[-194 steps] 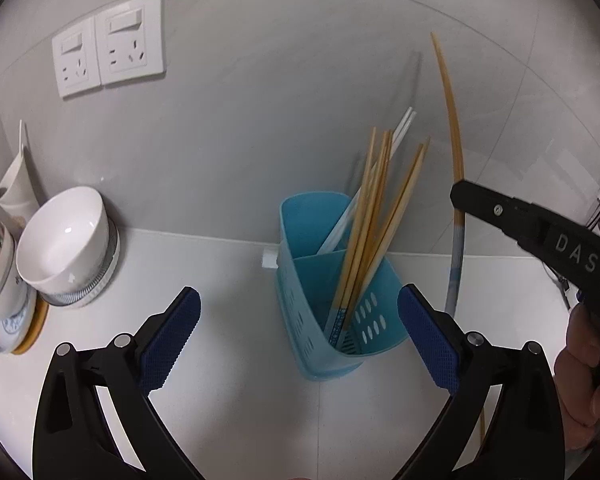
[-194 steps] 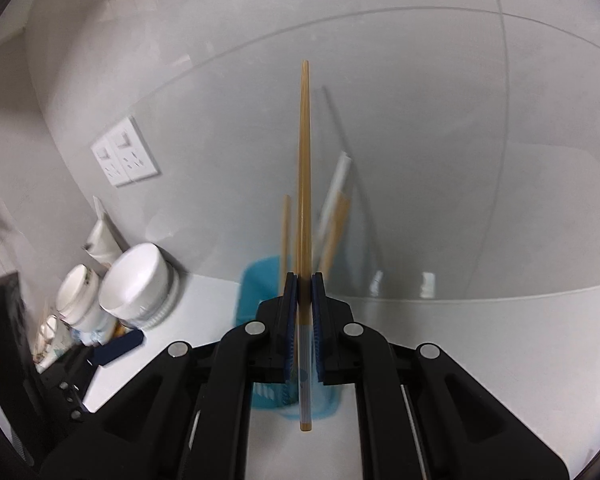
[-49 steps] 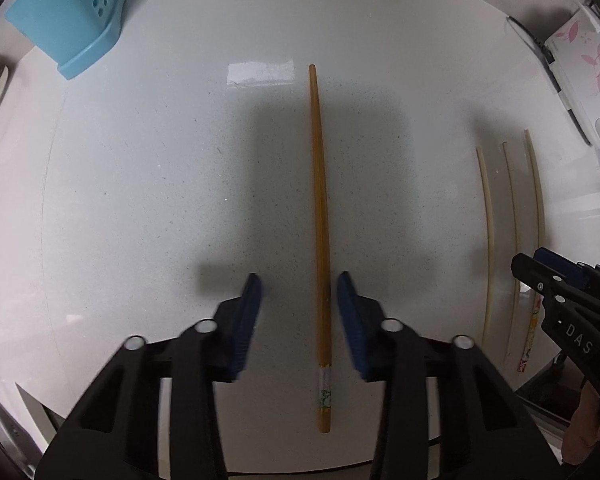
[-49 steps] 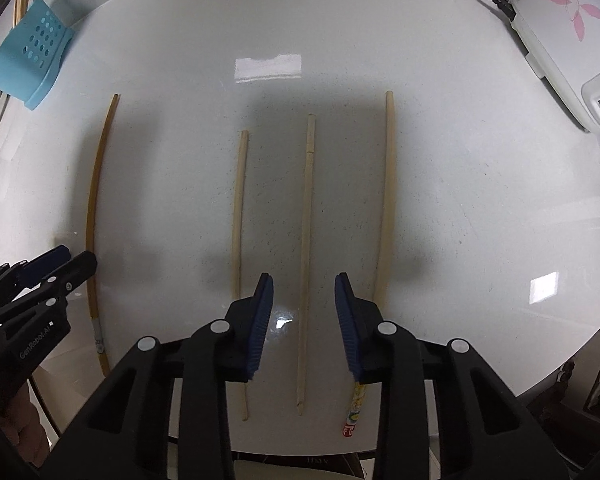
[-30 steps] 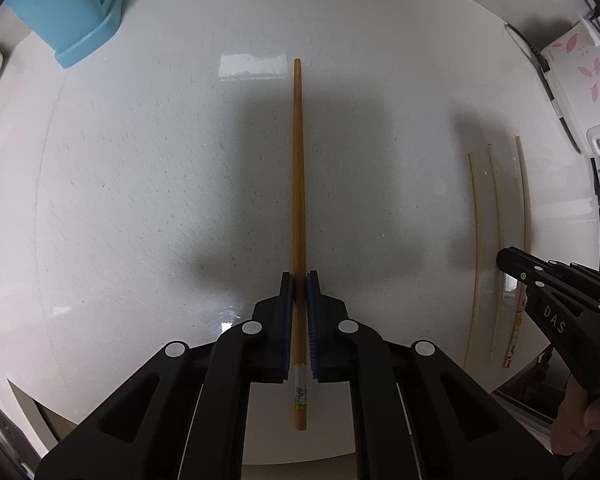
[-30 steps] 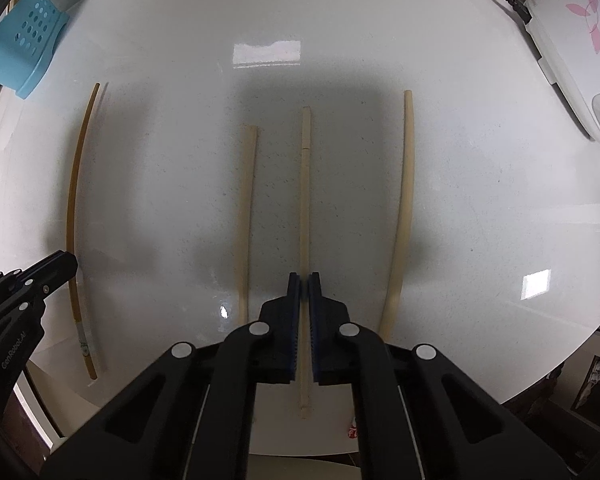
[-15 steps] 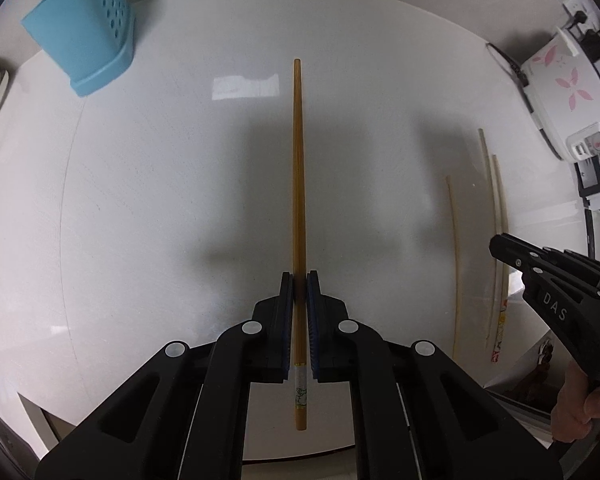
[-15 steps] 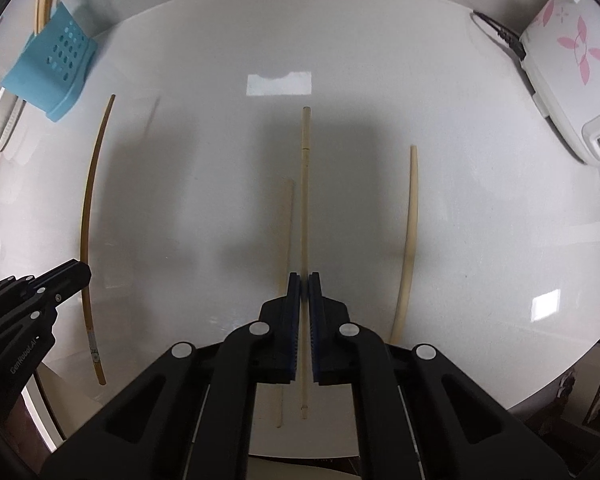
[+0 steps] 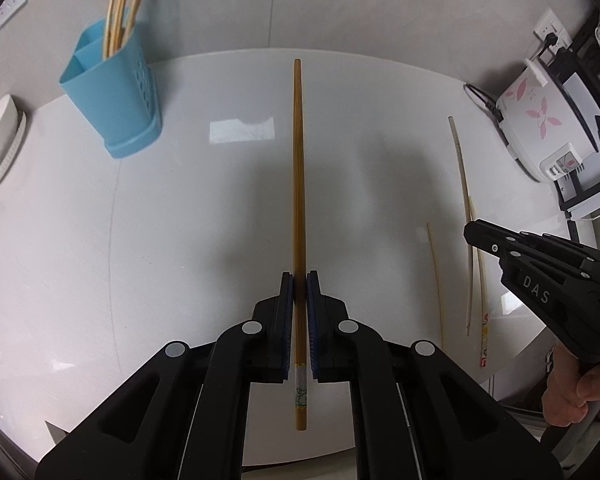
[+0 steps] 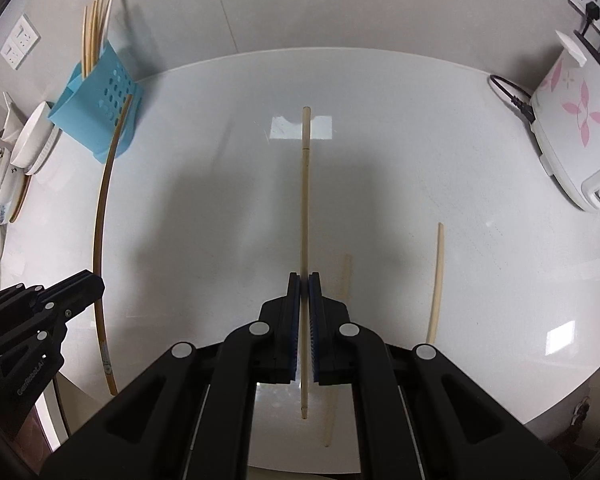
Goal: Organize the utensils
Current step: 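Close the right tool on a plain wooden chopstick while the left tool grasps a yellow chopstick, then lift both chopsticks upright and carry them above the blue holder cup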
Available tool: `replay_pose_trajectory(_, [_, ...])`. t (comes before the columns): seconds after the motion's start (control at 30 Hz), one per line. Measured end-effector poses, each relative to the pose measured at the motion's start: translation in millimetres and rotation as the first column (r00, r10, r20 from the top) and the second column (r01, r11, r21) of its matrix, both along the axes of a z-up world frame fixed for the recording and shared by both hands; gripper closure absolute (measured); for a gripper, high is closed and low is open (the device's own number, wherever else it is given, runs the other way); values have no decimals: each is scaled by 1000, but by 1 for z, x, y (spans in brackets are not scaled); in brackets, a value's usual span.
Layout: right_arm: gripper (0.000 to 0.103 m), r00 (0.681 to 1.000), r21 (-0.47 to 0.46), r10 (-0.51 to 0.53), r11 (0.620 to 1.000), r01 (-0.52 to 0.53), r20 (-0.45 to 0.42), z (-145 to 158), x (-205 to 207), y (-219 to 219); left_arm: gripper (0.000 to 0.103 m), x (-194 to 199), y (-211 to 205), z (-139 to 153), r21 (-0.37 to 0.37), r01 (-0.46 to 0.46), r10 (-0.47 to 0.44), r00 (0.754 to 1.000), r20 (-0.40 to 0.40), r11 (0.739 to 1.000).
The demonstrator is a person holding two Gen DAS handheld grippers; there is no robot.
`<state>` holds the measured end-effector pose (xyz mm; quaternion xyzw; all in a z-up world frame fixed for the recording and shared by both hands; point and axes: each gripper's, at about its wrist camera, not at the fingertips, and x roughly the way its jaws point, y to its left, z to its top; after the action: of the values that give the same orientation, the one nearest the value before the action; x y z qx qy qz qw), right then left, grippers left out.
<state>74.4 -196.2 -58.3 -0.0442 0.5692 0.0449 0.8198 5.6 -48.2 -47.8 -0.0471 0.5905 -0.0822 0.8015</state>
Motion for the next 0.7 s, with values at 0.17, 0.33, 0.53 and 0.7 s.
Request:
replay_pose_trajectory(0.17, [100,999,7,15,1000,-15,40,10,3,16,97,3,20,14,-4,-12,12,999,47,1000])
replay_pose_trajectory(0.33, [100,997,8,20,1000,-21,73,21,8,36,97,4,43,28,5,-24,23,994,103,1000])
replay_pose_trajectory(0.53, [100,993,15,35,999,-37,116,34,9,71,97,5,77,39,0,-44,44,988,146,999])
replay_pose_trajectory(0.7, [100,986,10,57,998,-59,159,47,11,100,97,8,105,49,2,-47,46,981,189,999])
